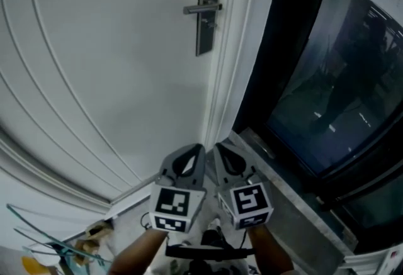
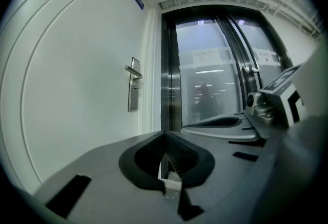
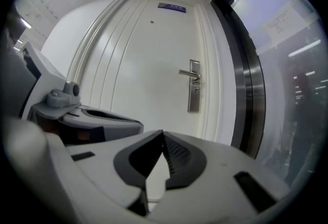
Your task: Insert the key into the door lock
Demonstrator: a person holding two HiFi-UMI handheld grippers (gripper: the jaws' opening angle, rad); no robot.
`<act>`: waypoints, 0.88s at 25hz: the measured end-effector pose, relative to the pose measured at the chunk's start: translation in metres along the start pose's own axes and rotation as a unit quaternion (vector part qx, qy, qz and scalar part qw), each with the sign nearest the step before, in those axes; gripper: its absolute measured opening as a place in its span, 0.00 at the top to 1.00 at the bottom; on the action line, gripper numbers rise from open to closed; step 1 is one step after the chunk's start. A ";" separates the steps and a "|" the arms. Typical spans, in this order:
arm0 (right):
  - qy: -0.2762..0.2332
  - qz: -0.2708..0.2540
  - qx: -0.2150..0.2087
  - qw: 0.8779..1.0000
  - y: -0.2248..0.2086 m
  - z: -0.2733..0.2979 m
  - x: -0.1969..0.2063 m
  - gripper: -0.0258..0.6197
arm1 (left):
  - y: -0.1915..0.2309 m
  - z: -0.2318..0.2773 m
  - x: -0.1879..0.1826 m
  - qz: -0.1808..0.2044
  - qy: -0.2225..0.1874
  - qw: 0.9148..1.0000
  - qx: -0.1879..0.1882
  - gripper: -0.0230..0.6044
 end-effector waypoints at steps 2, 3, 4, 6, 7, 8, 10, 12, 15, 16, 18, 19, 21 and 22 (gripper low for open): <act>0.005 0.005 -0.001 1.000 0.014 -0.011 0.003 0.95 | -0.002 -0.017 0.003 0.001 0.000 1.000 0.002 0.94; 0.006 0.009 0.001 1.000 0.022 -0.016 0.004 0.95 | -0.004 -0.026 0.004 0.002 0.000 1.000 0.003 0.95; 0.006 0.013 0.002 1.000 0.029 -0.023 0.005 0.95 | -0.005 -0.035 0.005 0.004 0.000 1.000 0.004 0.94; 0.013 0.013 0.005 1.000 0.041 -0.035 0.006 0.95 | -0.009 -0.051 0.007 0.007 0.002 1.000 0.006 0.94; 0.016 0.013 0.007 1.000 0.046 -0.040 0.007 0.95 | -0.010 -0.057 0.008 0.007 0.003 1.000 0.008 0.95; 0.016 0.013 0.010 1.000 0.049 -0.043 0.007 0.95 | -0.011 -0.062 0.008 0.006 0.003 1.000 0.009 0.94; 0.009 0.017 0.018 1.000 0.054 -0.049 0.006 0.95 | -0.012 -0.070 0.008 0.004 0.004 1.000 0.012 0.94; 0.010 0.020 0.024 0.999 0.057 -0.056 0.008 0.95 | -0.015 -0.076 0.010 0.001 0.007 1.000 0.016 0.94; 0.018 0.025 0.027 0.999 0.063 -0.066 0.004 0.95 | -0.021 -0.083 0.008 -0.001 0.007 1.000 0.022 0.94; 0.015 0.030 0.030 0.999 0.064 -0.068 0.002 0.95 | -0.022 -0.084 0.007 -0.002 0.005 1.000 0.022 0.94; 0.012 0.032 0.036 0.999 0.063 -0.074 0.001 0.95 | -0.027 -0.087 0.005 -0.004 0.001 1.000 0.024 0.94; 0.013 0.029 0.038 0.999 0.062 -0.077 0.002 0.95 | -0.030 -0.088 0.005 -0.005 0.001 1.000 0.026 0.94; 0.016 0.024 0.040 0.999 0.062 -0.082 0.002 0.95 | -0.036 -0.091 0.003 -0.015 0.008 0.999 0.029 0.94; 0.020 0.021 0.037 0.999 0.063 -0.084 0.000 0.95 | -0.038 -0.092 0.003 -0.019 0.012 0.999 0.030 0.94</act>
Point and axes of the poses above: the fingertips, and each gripper's own axes: z forward along the fingers, y to its left, x out of its underside, the point moved 3 cm from there along -z, backward along the fingers, and after that the axes turned 6 degrees about -y, right-handed, at the moved point
